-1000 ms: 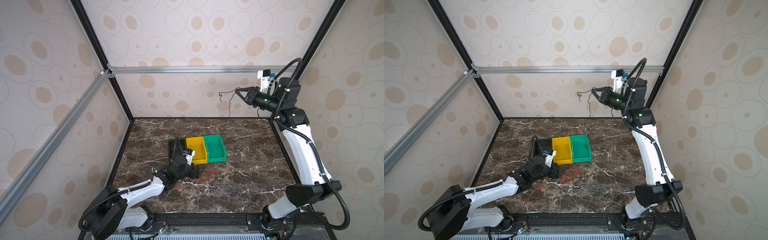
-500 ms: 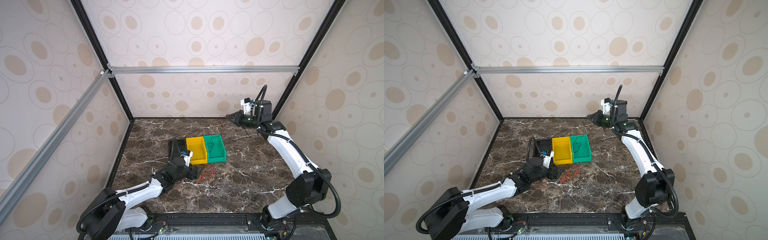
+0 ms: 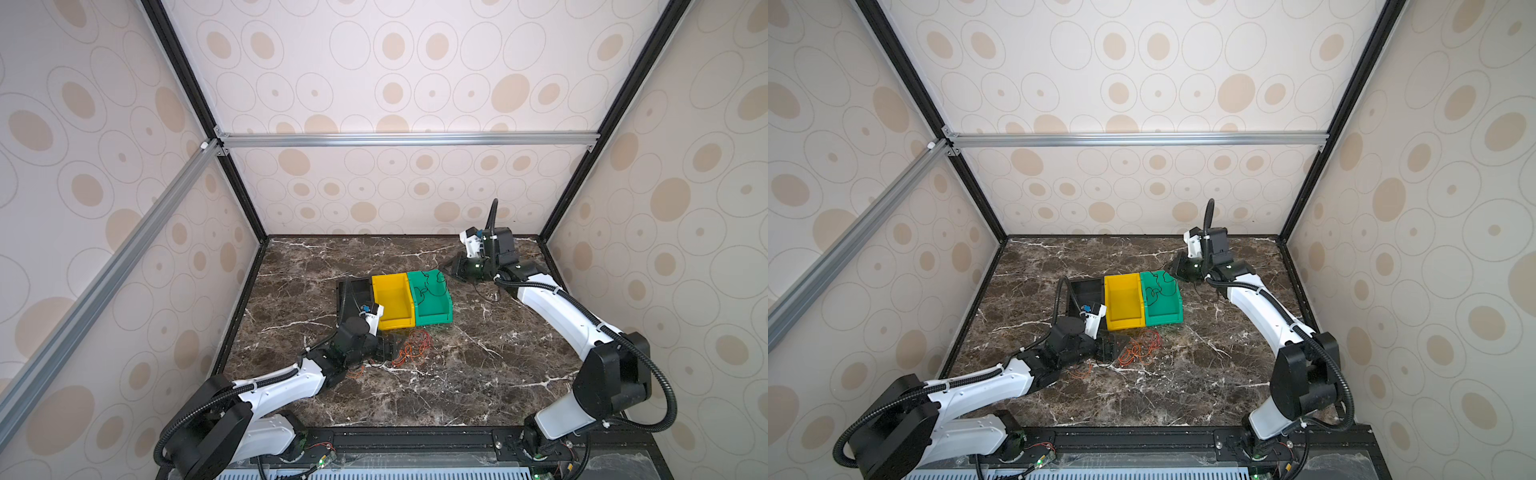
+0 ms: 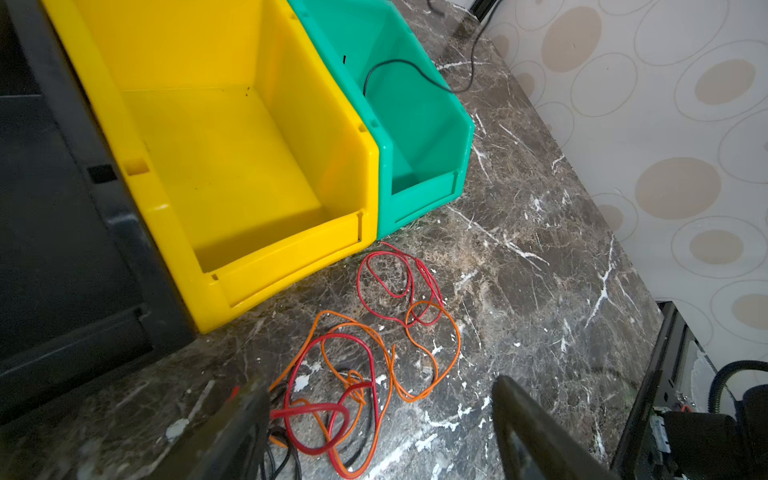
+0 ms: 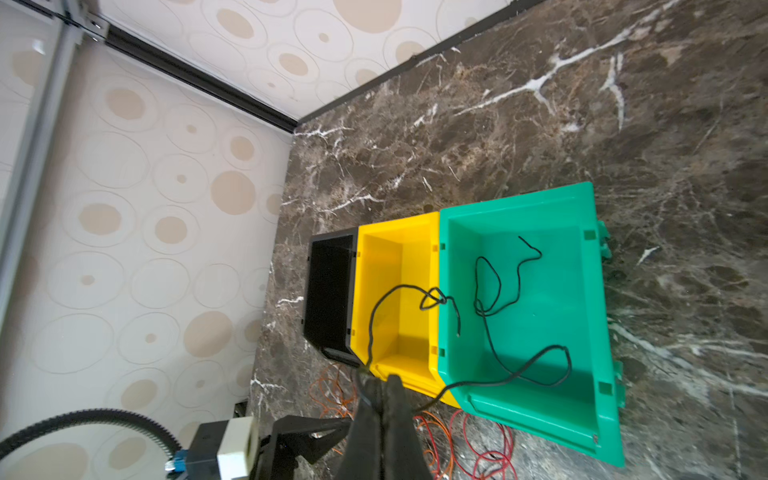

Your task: Untangle the cables

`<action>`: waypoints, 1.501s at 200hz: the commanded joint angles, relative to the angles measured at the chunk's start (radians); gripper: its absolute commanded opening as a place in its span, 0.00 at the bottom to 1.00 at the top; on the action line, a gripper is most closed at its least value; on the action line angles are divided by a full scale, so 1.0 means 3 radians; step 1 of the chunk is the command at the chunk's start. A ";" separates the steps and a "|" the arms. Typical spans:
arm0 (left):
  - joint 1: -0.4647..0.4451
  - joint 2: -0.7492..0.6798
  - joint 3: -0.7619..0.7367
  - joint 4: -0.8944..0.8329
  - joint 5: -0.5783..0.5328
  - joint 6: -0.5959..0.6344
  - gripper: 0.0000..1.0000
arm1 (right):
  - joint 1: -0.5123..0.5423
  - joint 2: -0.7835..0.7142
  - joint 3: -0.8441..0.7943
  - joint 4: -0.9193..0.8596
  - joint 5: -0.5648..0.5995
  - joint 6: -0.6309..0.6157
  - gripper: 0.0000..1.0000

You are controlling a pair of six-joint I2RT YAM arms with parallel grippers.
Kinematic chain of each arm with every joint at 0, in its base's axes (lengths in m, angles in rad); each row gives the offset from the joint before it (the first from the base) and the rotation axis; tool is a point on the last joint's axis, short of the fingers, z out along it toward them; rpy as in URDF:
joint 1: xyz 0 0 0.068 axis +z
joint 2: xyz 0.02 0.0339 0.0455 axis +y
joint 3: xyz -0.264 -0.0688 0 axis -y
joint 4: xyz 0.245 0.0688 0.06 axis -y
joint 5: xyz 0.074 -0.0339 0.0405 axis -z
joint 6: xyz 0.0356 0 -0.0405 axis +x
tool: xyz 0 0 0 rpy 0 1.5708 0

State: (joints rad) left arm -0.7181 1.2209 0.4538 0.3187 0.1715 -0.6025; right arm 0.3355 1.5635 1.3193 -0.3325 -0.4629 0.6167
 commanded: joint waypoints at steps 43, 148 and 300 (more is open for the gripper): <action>0.0023 -0.0061 -0.0044 0.0099 -0.0064 -0.0062 0.83 | 0.0288 0.0361 0.0068 -0.0319 0.0790 -0.0297 0.00; 0.0025 -0.0260 -0.0142 0.0027 -0.0165 -0.0098 0.84 | 0.0374 0.0680 0.0341 -0.0381 0.0837 -0.0554 0.44; 0.0024 -0.0189 -0.0178 0.0109 -0.0109 -0.0160 0.84 | -0.0561 0.0449 -0.0767 0.0646 -0.0098 -0.0011 0.47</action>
State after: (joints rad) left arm -0.7177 1.1561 0.4011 0.3286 0.1371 -0.6346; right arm 0.1658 1.6630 1.1252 -0.2489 -0.3882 0.5476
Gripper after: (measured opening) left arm 0.841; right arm 0.478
